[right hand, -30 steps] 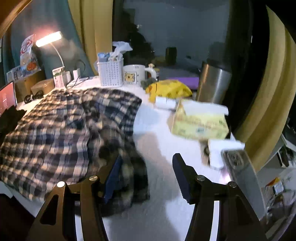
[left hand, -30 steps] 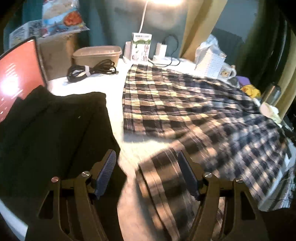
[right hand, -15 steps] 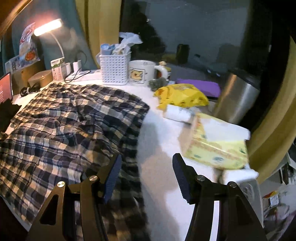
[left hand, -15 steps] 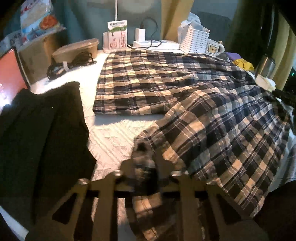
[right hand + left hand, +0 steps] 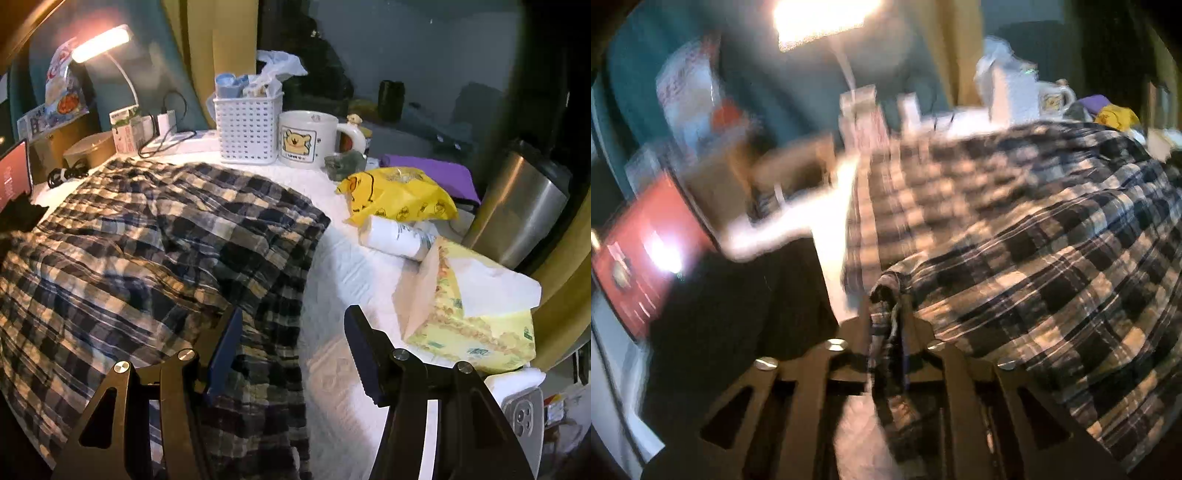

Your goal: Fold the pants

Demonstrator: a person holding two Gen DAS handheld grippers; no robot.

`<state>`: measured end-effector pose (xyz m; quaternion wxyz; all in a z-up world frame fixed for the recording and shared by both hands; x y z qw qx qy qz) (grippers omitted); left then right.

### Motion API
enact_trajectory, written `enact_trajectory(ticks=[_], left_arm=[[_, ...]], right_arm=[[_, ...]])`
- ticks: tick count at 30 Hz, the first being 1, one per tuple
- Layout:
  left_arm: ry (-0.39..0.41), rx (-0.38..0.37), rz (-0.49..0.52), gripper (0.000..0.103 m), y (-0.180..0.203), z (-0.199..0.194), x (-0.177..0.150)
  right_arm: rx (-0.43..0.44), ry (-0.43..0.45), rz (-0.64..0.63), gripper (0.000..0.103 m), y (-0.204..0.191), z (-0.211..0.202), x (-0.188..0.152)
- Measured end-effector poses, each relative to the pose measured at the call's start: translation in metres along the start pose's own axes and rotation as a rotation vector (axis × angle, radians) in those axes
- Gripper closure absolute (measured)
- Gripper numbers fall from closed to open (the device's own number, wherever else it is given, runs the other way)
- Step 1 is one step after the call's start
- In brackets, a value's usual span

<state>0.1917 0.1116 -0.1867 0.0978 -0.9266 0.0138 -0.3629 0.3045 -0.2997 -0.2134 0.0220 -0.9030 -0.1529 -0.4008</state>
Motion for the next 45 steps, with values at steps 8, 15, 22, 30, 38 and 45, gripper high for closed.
enact_trajectory(ticks=[8,15,22,30,38,45], left_arm=[[-0.023,-0.045,-0.189,0.044,-0.065,0.01,0.019],[-0.011,-0.169,-0.186,0.043,-0.044,0.042,0.061],[-0.084,-0.237,-0.171,0.043,-0.017,0.076,0.067],[-0.119,-0.206,-0.19,0.043,-0.027,0.103,0.066],[-0.094,-0.205,-0.202,0.043,-0.042,0.103,0.078],[-0.001,-0.22,-0.189,0.04,-0.044,0.051,0.074]], right_arm=[[-0.047,0.028,0.056,0.043,0.031,-0.002,0.02],[0.056,0.041,0.137,0.039,0.04,0.03,0.063],[0.116,-0.062,0.083,0.047,0.016,0.095,0.073],[0.04,-0.057,0.007,0.08,0.017,0.122,0.091],[-0.052,-0.061,-0.031,0.08,0.027,0.139,0.112],[-0.051,0.016,-0.043,0.034,0.021,0.077,0.104]])
Point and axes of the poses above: each gripper's, at about its wrist camera, not at the fingertips, and z roughly the way its jaws point, y to its right, x to its top, the point moved 9 cm from there along z, roughly the way its jaws point, and after that the axes turned 2 degrees about -x, right-handed, at the moved point
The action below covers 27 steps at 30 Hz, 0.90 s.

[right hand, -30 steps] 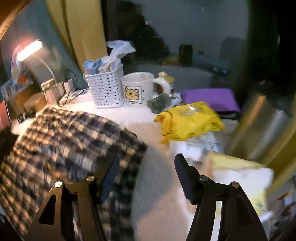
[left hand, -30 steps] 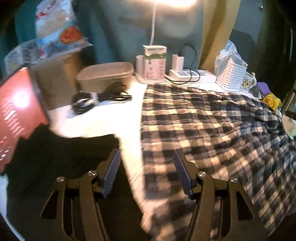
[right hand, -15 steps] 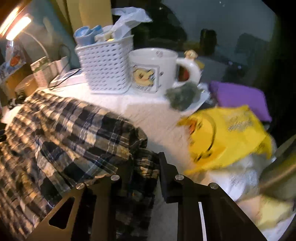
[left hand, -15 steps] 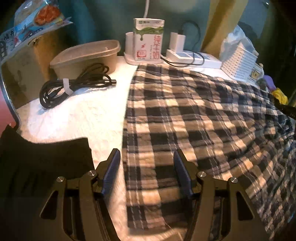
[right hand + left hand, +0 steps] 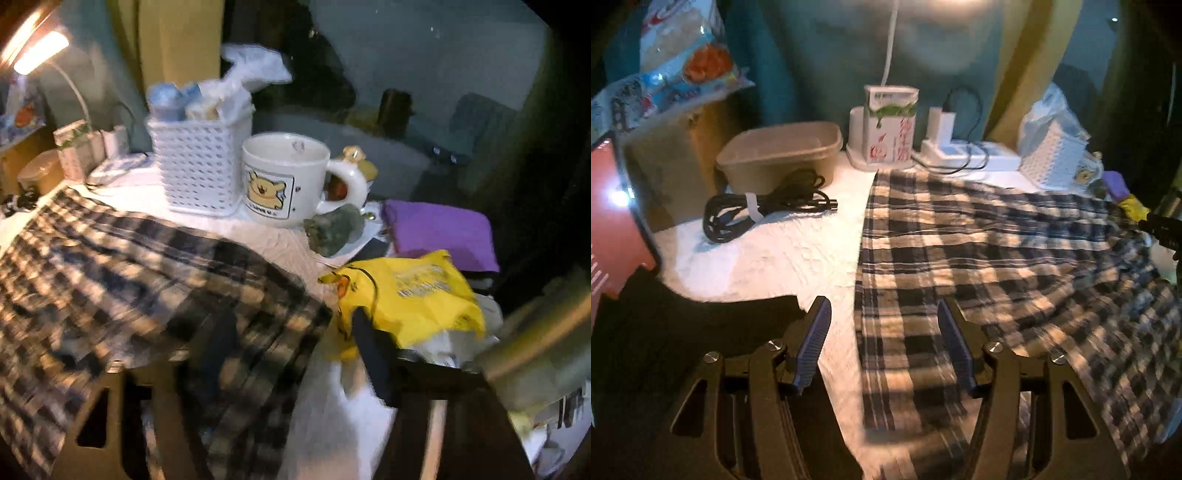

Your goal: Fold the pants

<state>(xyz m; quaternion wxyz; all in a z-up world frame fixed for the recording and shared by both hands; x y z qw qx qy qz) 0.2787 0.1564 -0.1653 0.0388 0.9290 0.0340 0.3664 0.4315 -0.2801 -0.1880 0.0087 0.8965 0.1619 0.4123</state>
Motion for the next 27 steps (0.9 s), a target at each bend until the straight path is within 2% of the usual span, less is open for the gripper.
enact_trajectory(ticks=[3,11,15,21,23,25,27], left_arm=[[0.026,-0.023,0.015,0.028,0.013,-0.019,-0.008],[0.048,-0.108,0.112,0.027,0.063,-0.061,-0.055],[0.018,-0.149,0.113,0.027,0.079,-0.071,-0.089],[0.014,-0.151,0.097,0.027,0.085,-0.084,-0.12],[0.023,-0.152,0.096,0.027,0.088,-0.091,-0.127],[0.026,-0.162,0.104,0.027,0.091,-0.098,-0.135],[0.017,-0.166,0.116,0.027,0.092,-0.103,-0.145]], right_arm=[[-0.013,0.028,-0.025,0.034,-0.002,-0.035,-0.014],[-0.082,0.049,-0.07,0.034,-0.009,-0.098,-0.068],[-0.114,0.037,-0.073,0.034,-0.009,-0.116,-0.098],[-0.141,0.024,-0.044,0.033,-0.007,-0.132,-0.139],[-0.162,0.023,-0.039,0.03,-0.006,-0.137,-0.148],[-0.185,0.03,-0.038,0.022,-0.004,-0.143,-0.155],[-0.193,0.032,-0.032,0.021,-0.004,-0.148,-0.163]])
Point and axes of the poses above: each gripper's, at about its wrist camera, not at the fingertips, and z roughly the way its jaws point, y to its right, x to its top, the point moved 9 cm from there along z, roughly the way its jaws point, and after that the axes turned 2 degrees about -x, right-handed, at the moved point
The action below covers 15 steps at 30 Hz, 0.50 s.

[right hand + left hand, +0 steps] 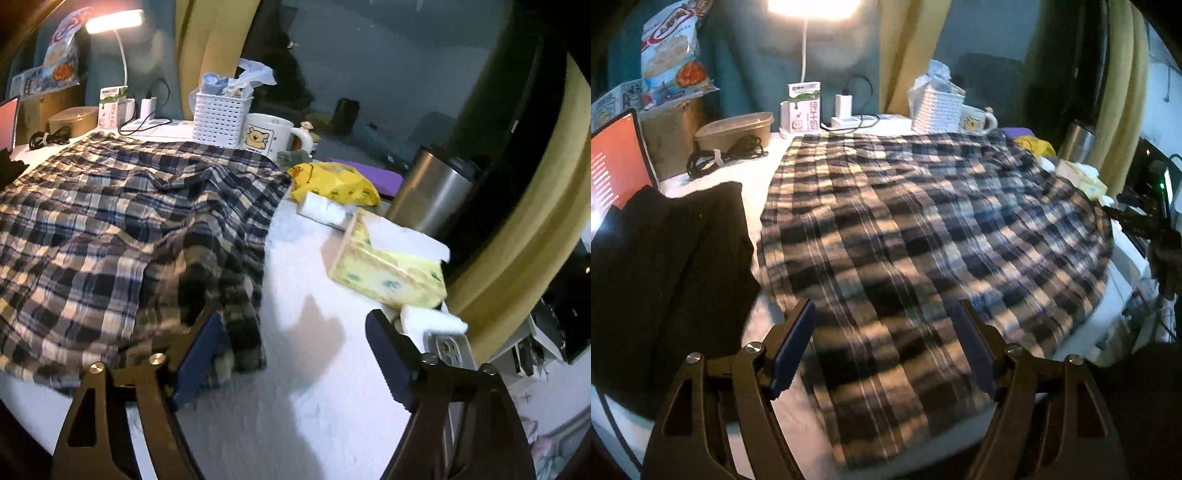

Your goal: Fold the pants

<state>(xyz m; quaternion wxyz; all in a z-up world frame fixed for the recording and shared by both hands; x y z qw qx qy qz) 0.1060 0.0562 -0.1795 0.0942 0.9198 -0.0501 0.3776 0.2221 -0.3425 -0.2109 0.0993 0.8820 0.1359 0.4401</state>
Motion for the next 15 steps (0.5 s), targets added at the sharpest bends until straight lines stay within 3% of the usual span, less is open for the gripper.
enact_trajectory(ticks=[11,15], left_arm=[[-0.028,0.007,0.035,0.027,0.003,-0.019,-0.035],[-0.034,-0.003,0.076,0.019,0.009,-0.02,-0.041]], right_arm=[[-0.031,-0.044,-0.046,0.019,-0.003,-0.003,-0.034],[-0.041,-0.06,-0.065,0.014,-0.002,-0.004,-0.043]])
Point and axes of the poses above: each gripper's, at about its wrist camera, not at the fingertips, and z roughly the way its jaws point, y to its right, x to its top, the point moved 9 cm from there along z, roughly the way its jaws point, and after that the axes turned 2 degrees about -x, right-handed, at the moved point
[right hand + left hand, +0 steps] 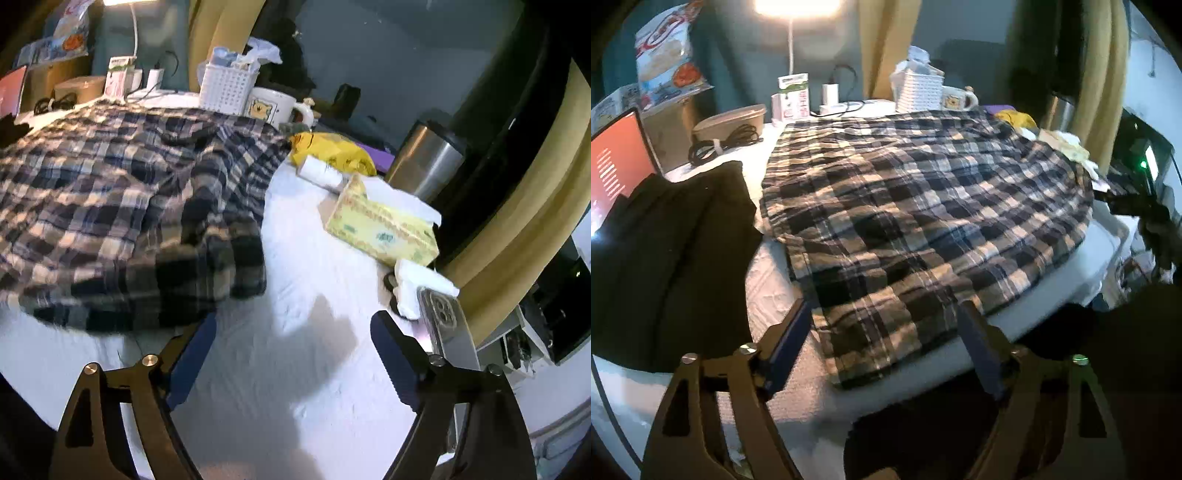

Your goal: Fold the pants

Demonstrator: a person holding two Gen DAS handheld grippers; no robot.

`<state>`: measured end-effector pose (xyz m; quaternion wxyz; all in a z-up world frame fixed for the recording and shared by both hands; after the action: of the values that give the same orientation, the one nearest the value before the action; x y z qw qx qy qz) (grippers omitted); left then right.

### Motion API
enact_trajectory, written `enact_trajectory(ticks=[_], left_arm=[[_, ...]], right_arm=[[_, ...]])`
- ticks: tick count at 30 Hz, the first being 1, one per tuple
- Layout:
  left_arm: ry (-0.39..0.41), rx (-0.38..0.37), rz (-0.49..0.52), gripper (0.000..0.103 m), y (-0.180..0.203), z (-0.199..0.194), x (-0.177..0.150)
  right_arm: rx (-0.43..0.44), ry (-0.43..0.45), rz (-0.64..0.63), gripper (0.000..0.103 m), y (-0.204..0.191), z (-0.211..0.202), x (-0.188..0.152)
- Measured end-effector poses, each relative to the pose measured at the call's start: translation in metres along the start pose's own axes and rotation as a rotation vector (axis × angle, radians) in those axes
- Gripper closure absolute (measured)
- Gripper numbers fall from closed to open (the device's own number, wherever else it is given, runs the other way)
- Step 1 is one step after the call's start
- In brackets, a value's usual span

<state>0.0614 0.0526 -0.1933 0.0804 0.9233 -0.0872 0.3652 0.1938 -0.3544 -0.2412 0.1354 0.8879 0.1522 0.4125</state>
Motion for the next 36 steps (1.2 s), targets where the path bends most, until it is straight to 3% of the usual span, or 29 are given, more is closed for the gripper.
enact_trajectory(ticks=[10,14,22,25,26,27,29,30,32,33,36], left_arm=[[-0.099,0.056,0.111,0.016,0.004,0.009,-0.018],[-0.12,0.063,0.144,0.016,0.001,0.009,-0.022],[-0.074,0.106,0.04,0.016,-0.015,0.02,-0.011],[-0.041,0.072,0.011,0.032,-0.012,0.022,-0.009],[-0.036,0.075,0.013,0.04,-0.011,0.022,-0.008],[-0.026,0.064,0.02,0.057,-0.008,0.022,-0.007],[-0.018,0.067,0.02,0.076,-0.004,0.02,-0.005],[-0.018,0.059,0.011,0.087,-0.005,0.02,-0.005],[-0.015,0.054,-0.006,0.093,-0.007,0.019,-0.004],[-0.011,0.046,-0.015,0.094,-0.007,0.017,-0.003],[0.024,0.032,-0.033,0.095,-0.007,0.008,0.002]], right_arm=[[-0.032,0.001,-0.05,0.012,-0.019,0.001,-0.007],[0.008,0.018,-0.054,0.012,-0.034,0.003,0.002],[0.047,0.077,-0.056,0.012,-0.046,0.003,0.026],[0.098,0.097,-0.03,0.012,-0.048,0.002,0.031],[0.118,0.097,-0.016,0.012,-0.048,0.003,0.032],[0.141,0.092,0.004,0.012,-0.049,0.005,0.032],[0.194,0.078,0.047,0.022,-0.053,0.009,0.031],[0.232,0.073,0.055,0.04,-0.058,0.009,0.031],[0.252,0.061,0.047,0.057,-0.067,0.011,0.028],[0.246,0.061,0.037,0.072,-0.07,0.011,0.028],[0.25,0.071,0.047,0.08,-0.068,0.007,0.029]])
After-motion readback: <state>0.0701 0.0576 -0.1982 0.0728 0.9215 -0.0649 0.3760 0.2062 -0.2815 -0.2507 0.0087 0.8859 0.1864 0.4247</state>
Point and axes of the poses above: each gripper's, at about its wrist camera, not at the fingertips, and z roughly the way its jaws point, y to its right, x to its top, the point moved 9 cm from there along z, roughly the way its jaws point, and after that the axes turned 2 degrees about -x, right-handed, at the moved point
